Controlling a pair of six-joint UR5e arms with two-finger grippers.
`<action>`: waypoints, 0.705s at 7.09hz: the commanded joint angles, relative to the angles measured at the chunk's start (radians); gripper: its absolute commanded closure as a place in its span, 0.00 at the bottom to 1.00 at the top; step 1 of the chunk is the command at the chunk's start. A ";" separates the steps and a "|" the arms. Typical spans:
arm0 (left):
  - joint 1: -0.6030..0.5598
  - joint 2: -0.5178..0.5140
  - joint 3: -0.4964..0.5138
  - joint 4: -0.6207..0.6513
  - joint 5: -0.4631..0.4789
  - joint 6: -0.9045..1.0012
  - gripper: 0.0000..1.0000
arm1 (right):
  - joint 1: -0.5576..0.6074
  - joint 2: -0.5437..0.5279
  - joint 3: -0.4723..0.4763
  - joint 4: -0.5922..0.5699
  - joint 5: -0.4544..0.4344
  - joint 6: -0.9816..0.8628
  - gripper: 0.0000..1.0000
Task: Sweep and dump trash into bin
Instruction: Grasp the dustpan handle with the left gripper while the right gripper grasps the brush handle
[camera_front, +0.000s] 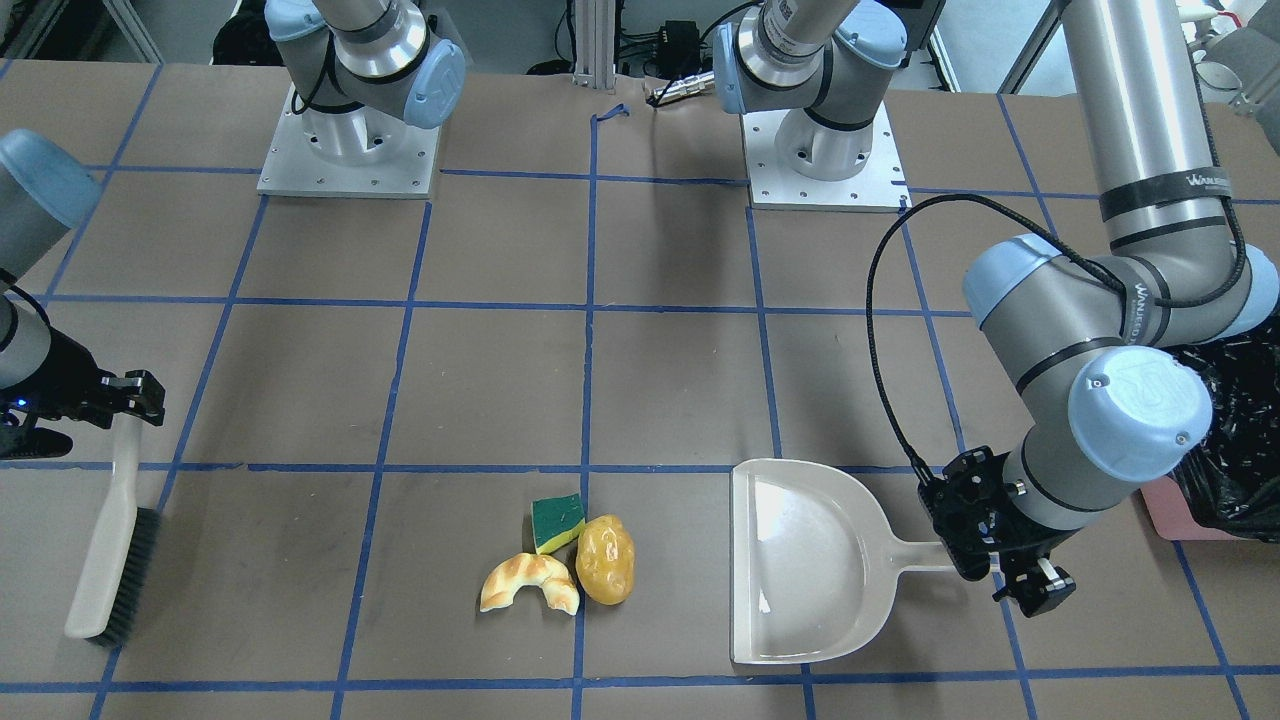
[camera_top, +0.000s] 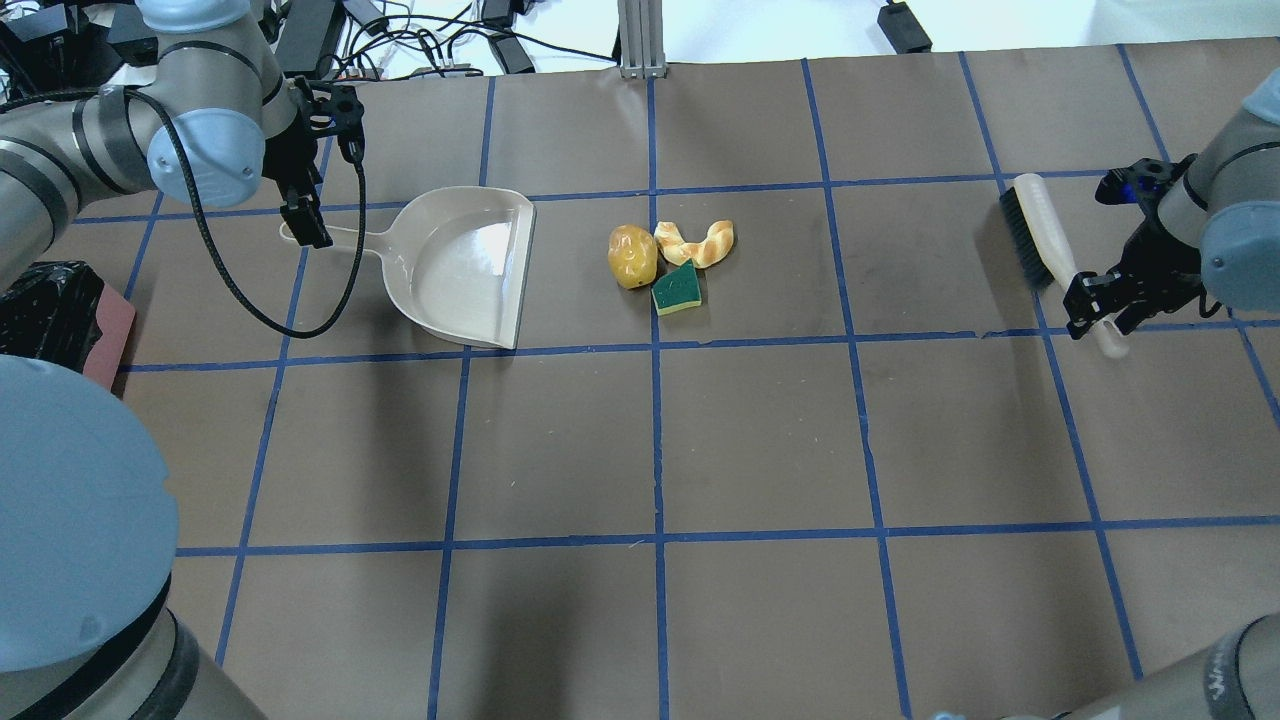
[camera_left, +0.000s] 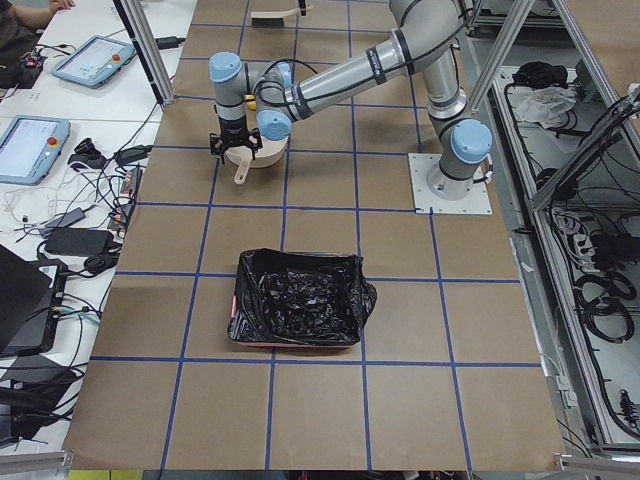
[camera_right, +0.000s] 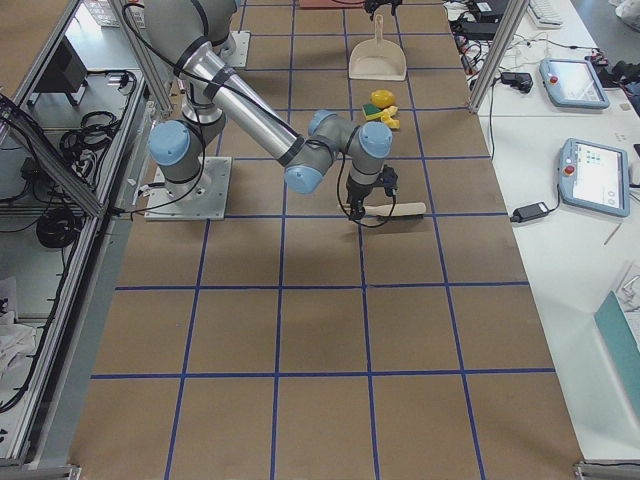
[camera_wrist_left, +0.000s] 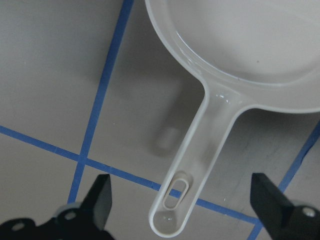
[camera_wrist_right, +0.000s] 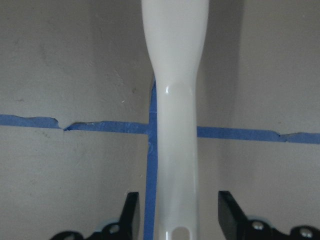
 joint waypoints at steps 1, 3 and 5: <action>0.015 -0.014 0.000 0.003 -0.062 0.036 0.00 | 0.000 0.000 -0.004 -0.002 0.000 0.002 0.75; 0.050 -0.012 -0.004 0.001 -0.067 0.103 0.01 | 0.000 0.001 -0.006 0.000 0.000 -0.001 1.00; 0.070 -0.008 -0.027 0.003 -0.073 0.103 0.05 | 0.006 -0.018 -0.036 0.018 -0.012 0.029 1.00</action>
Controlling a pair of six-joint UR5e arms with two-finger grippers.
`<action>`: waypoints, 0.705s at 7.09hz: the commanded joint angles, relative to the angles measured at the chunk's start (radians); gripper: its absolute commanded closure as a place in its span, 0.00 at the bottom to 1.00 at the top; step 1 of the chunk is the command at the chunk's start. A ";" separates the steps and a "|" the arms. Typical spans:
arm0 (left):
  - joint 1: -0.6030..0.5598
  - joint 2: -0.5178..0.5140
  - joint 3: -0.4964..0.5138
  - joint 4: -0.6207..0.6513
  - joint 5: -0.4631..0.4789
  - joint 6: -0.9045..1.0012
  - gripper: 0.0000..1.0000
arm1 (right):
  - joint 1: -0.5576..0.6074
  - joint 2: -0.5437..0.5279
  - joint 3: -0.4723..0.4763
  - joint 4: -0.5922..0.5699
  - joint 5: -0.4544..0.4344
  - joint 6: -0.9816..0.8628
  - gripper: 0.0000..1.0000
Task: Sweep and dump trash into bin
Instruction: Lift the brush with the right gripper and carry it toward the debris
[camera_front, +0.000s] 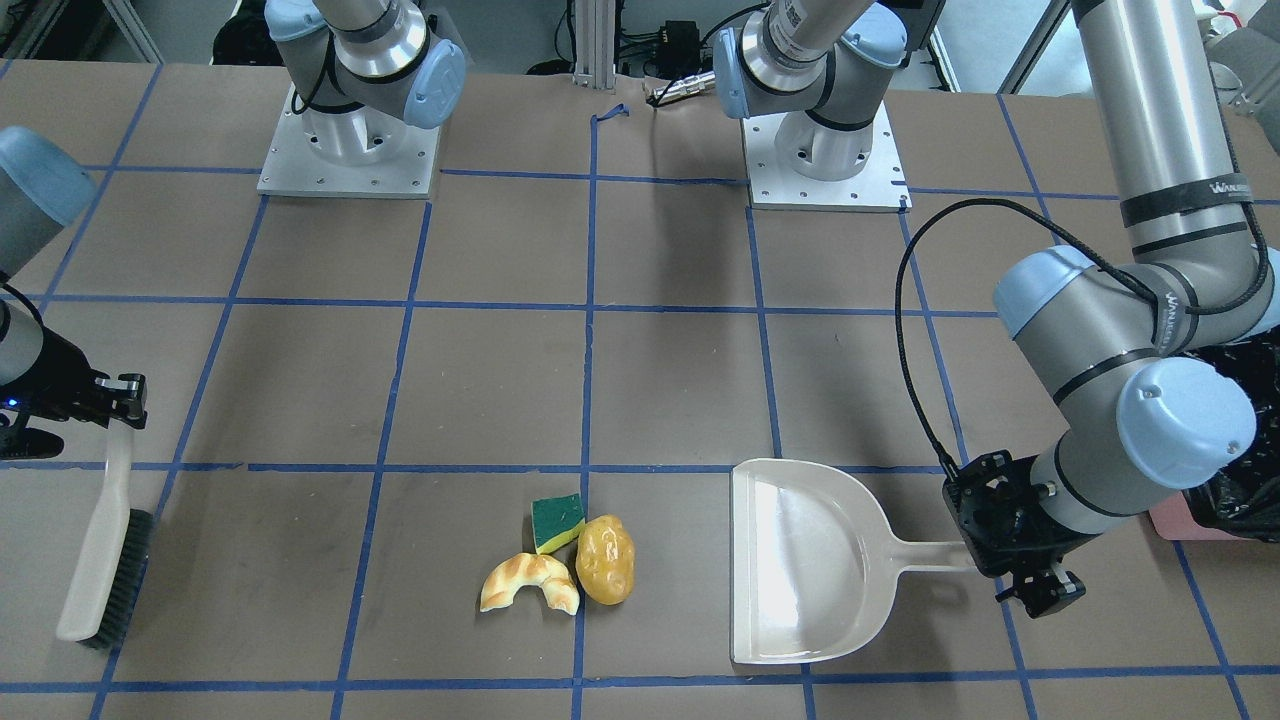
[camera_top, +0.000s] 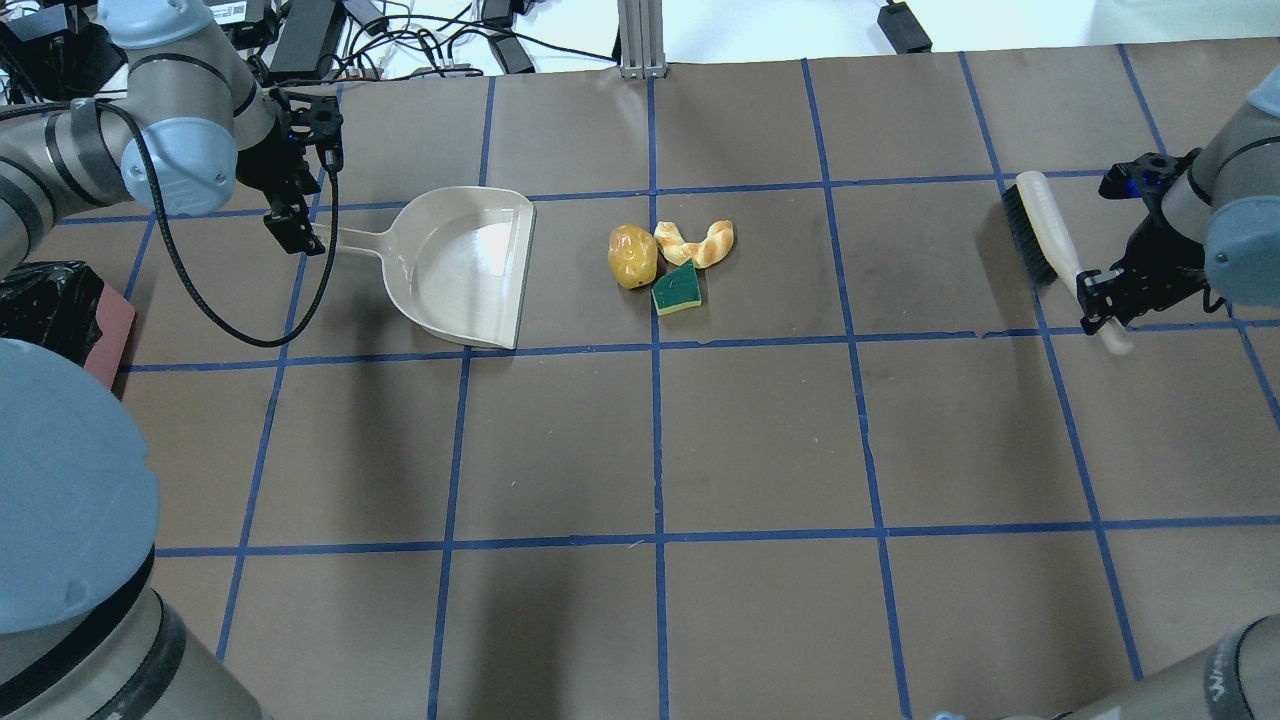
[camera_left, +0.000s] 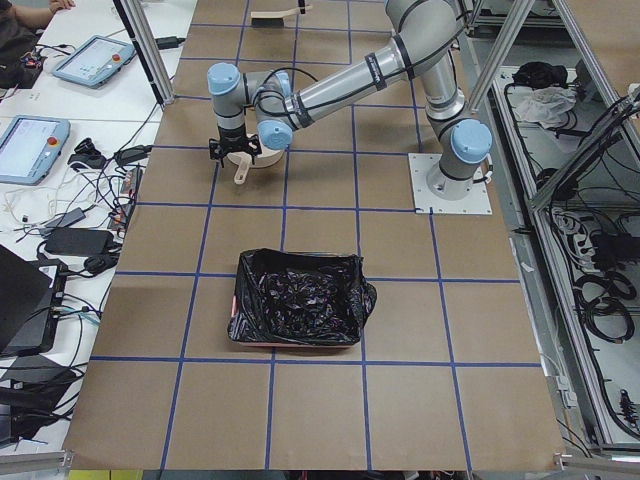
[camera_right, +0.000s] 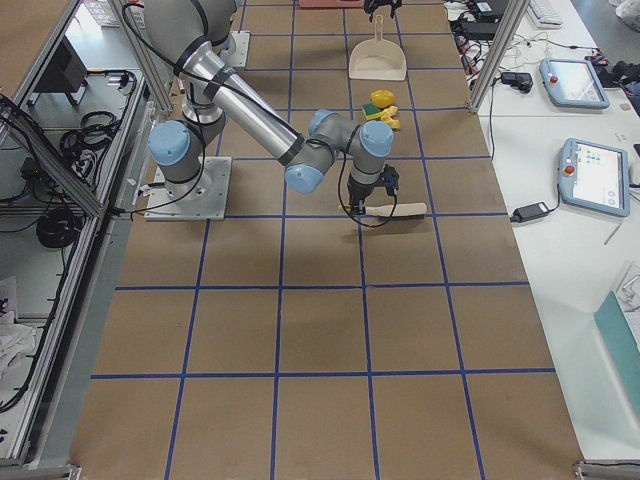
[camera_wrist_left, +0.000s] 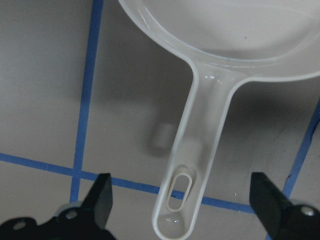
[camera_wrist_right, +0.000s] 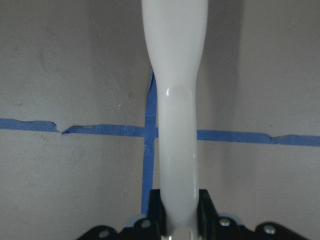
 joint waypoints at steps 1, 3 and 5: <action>0.014 -0.008 -0.017 -0.001 -0.004 0.007 0.02 | 0.017 -0.027 -0.032 0.039 -0.008 0.037 1.00; 0.012 -0.011 -0.020 0.000 -0.054 0.034 0.00 | 0.096 -0.026 -0.071 0.077 -0.059 0.124 1.00; 0.009 -0.014 -0.020 0.000 -0.072 0.053 0.03 | 0.199 -0.024 -0.119 0.145 -0.101 0.227 1.00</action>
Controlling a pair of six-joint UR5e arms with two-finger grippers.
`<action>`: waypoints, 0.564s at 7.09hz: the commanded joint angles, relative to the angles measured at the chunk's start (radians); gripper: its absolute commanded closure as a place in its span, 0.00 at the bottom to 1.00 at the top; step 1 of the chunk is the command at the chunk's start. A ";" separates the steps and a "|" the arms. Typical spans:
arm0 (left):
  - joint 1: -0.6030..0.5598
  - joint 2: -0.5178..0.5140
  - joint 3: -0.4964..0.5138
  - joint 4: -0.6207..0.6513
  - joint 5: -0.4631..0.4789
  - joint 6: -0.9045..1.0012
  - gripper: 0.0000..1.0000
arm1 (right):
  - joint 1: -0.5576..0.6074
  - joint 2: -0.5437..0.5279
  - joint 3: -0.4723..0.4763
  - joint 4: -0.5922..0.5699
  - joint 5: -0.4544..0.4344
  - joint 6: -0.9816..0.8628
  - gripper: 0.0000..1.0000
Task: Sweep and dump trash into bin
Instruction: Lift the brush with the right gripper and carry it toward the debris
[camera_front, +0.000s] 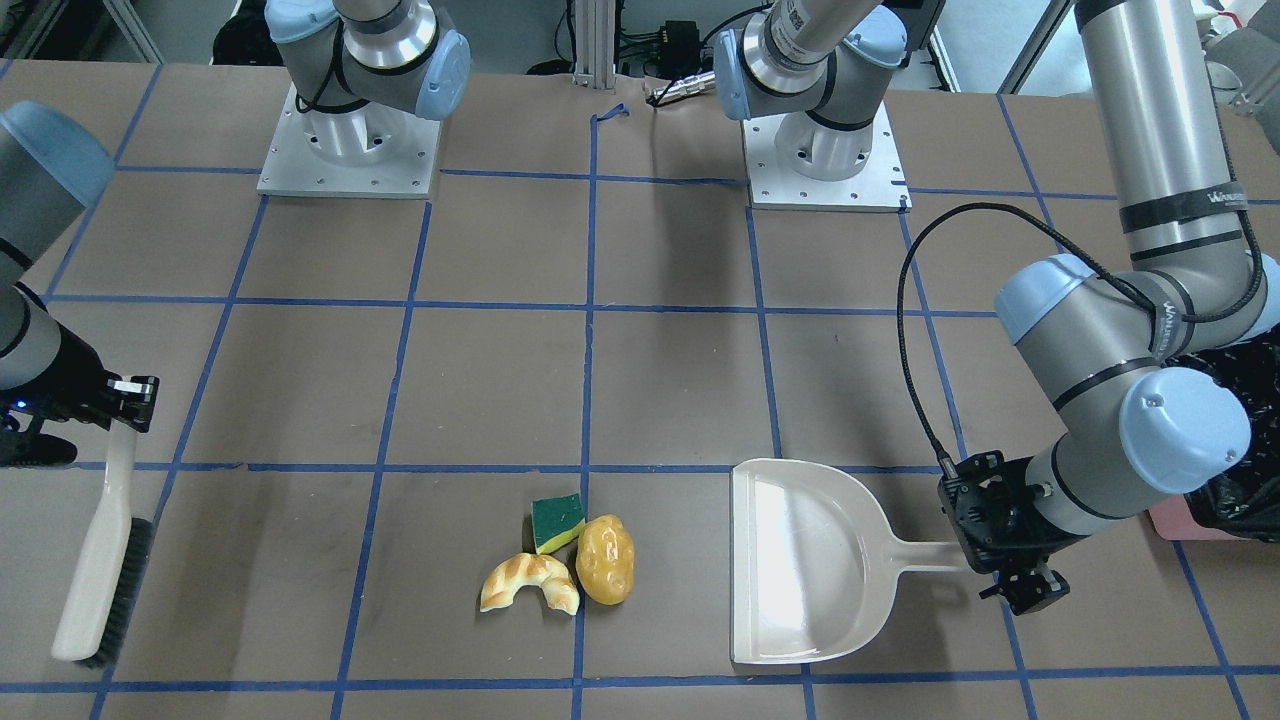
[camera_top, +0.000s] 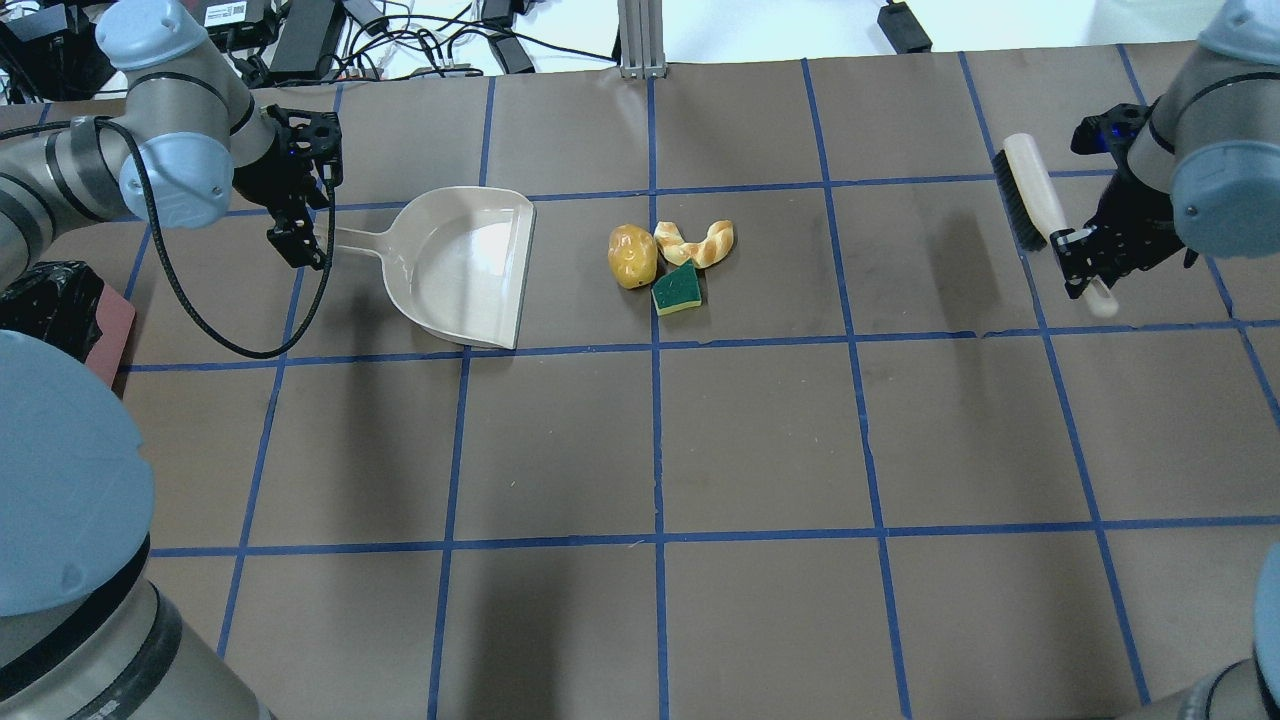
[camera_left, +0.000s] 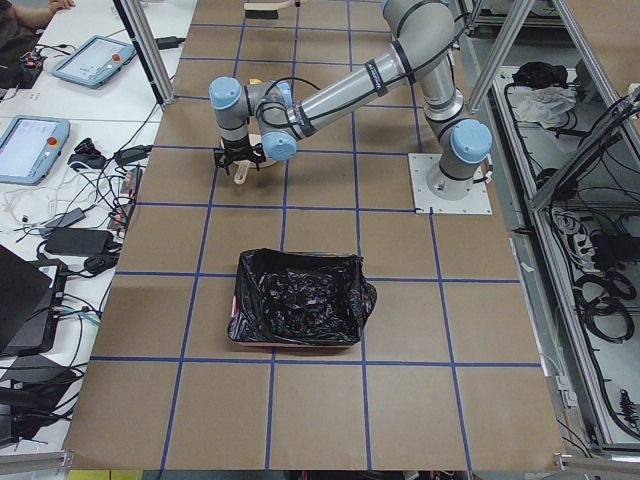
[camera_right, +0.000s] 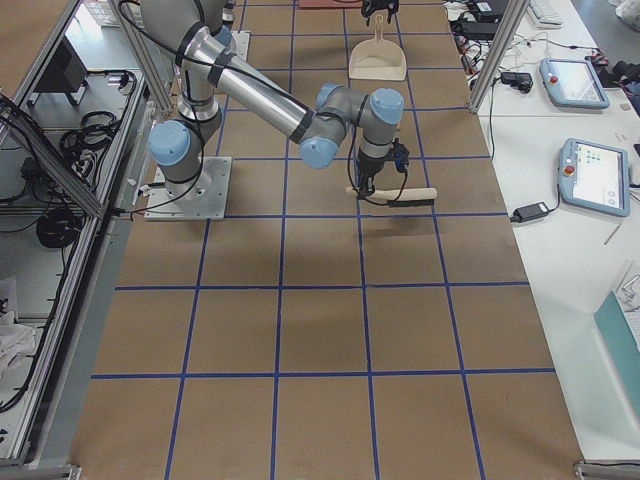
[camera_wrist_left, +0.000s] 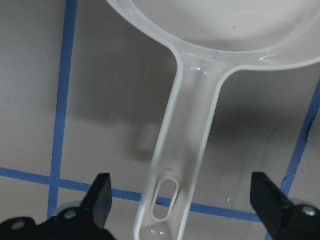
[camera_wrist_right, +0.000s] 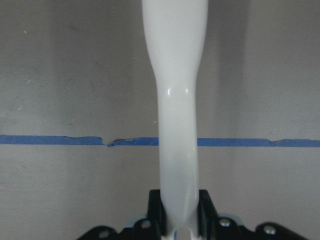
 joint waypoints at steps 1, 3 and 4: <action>-0.002 -0.005 -0.001 0.000 -0.010 0.036 0.03 | 0.102 0.000 -0.029 0.056 -0.021 0.164 1.00; -0.005 -0.010 -0.001 0.000 -0.009 0.039 0.07 | 0.248 0.007 -0.049 0.079 -0.095 0.308 1.00; -0.005 -0.019 -0.001 0.000 -0.009 0.044 0.11 | 0.305 0.028 -0.076 0.080 -0.095 0.394 1.00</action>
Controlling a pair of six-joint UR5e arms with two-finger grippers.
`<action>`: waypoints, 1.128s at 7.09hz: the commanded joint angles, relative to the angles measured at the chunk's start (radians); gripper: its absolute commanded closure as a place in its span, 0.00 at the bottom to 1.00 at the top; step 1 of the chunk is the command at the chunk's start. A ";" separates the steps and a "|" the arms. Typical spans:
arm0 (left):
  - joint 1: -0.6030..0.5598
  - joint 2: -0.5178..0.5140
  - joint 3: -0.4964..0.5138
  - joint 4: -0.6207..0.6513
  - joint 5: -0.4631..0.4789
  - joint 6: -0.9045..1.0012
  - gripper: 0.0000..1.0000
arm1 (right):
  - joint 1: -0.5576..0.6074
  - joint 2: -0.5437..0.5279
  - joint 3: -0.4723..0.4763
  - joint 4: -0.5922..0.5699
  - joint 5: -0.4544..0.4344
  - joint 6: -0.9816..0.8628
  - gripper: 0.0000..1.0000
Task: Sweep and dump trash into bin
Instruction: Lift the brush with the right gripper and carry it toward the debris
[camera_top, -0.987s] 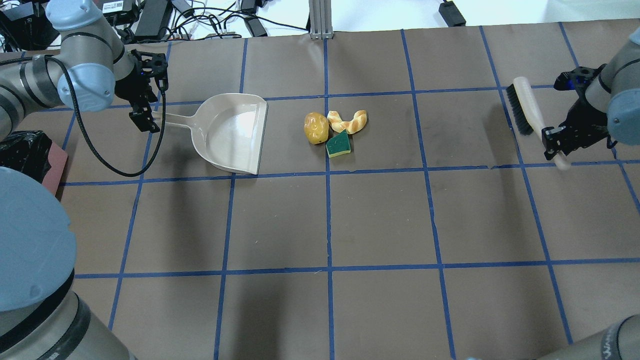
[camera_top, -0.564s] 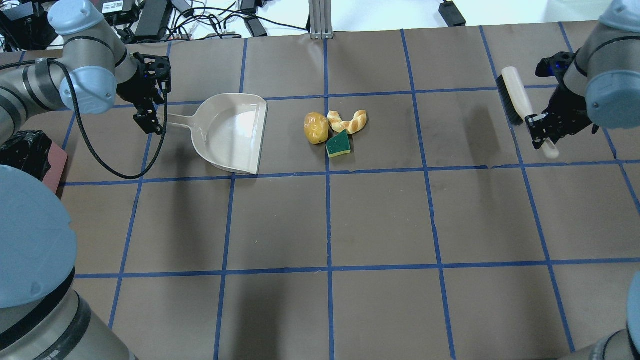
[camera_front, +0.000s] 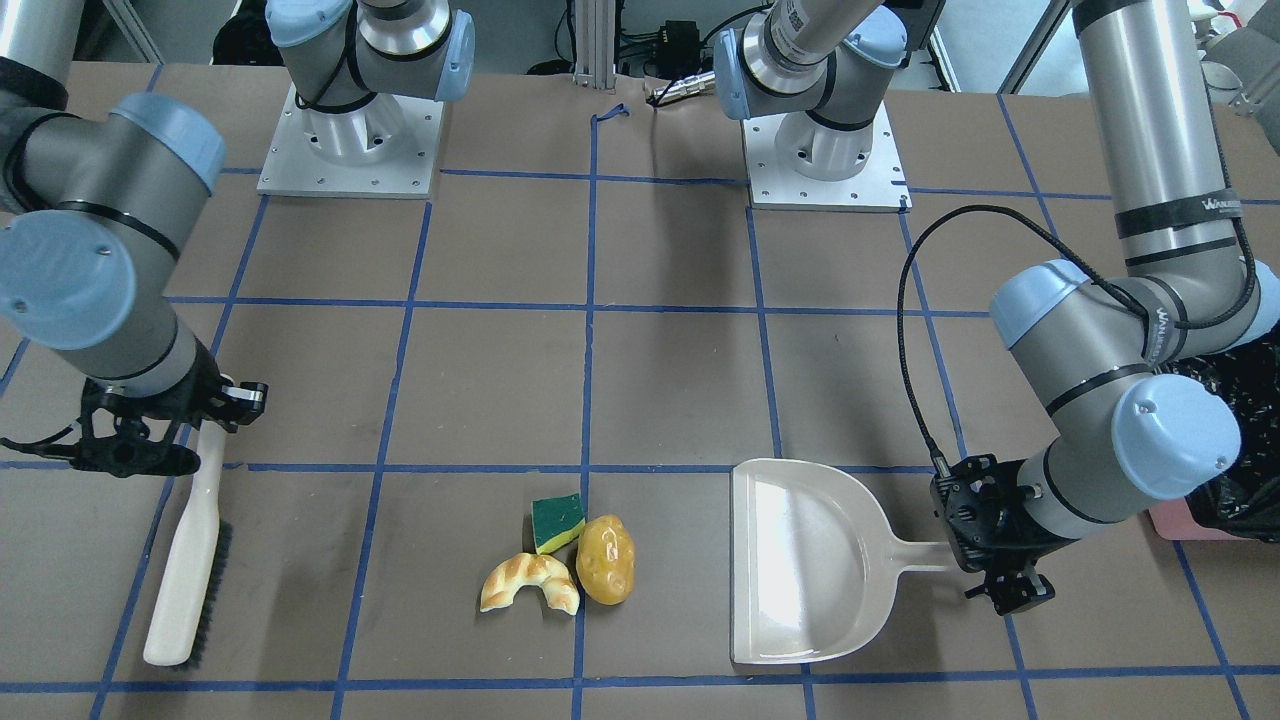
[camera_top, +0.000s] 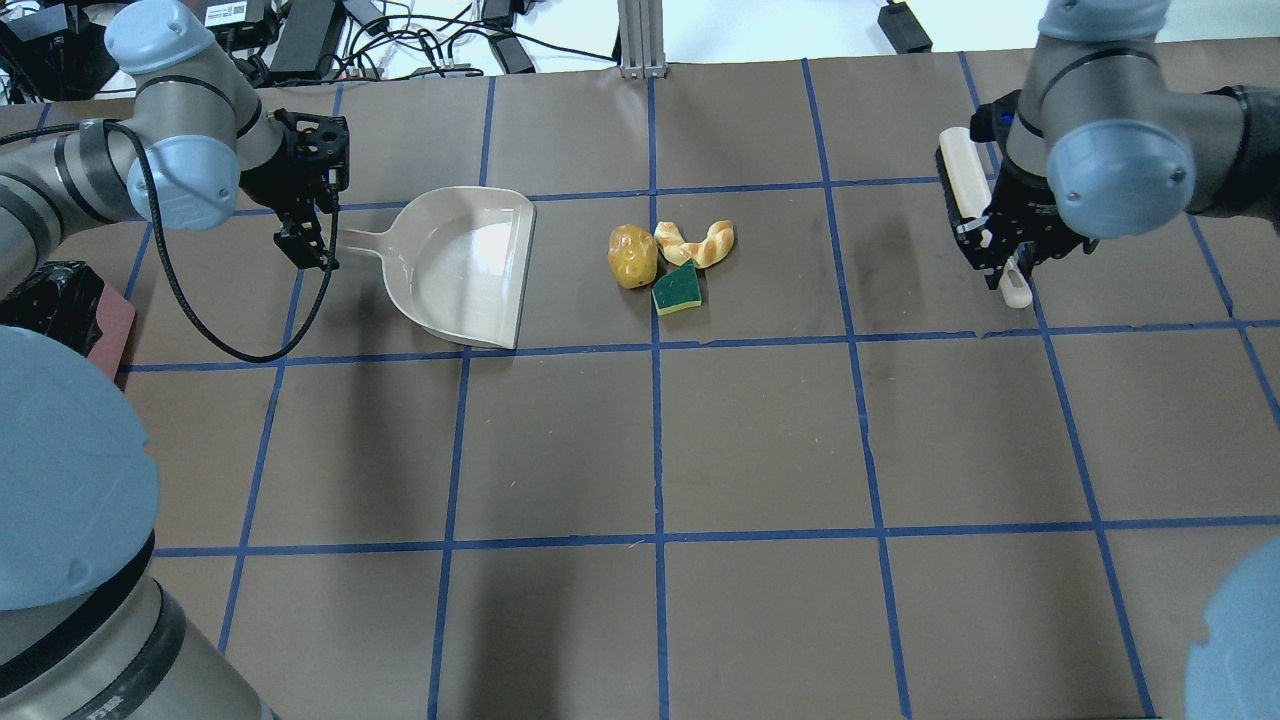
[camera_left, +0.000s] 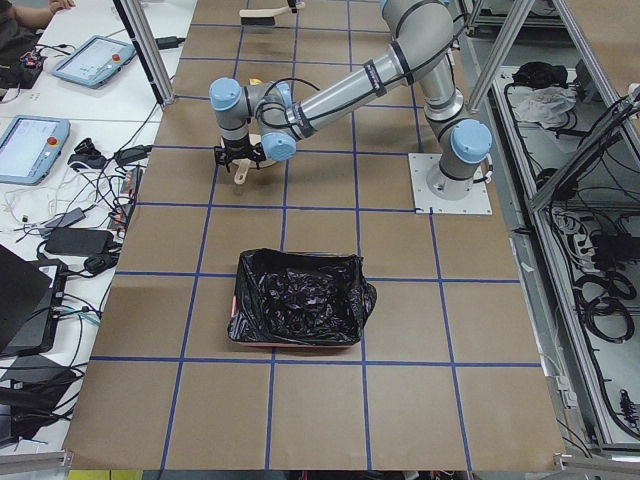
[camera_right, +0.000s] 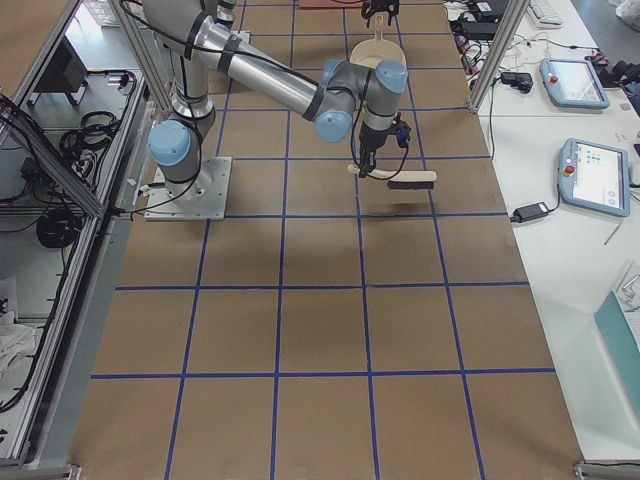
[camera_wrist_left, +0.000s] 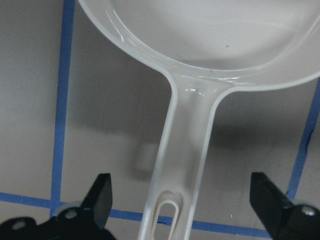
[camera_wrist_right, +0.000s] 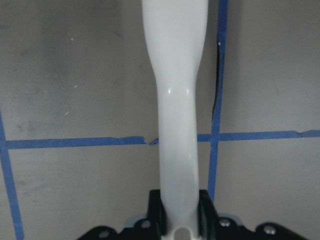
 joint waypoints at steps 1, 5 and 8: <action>-0.001 -0.017 0.000 0.002 0.000 0.006 0.17 | 0.135 0.049 -0.057 0.046 -0.016 0.183 1.00; -0.010 -0.017 0.000 0.046 -0.021 0.002 0.36 | 0.327 0.150 -0.189 0.204 -0.048 0.393 1.00; -0.019 -0.019 -0.002 0.046 -0.023 -0.011 0.47 | 0.405 0.175 -0.185 0.206 -0.033 0.524 1.00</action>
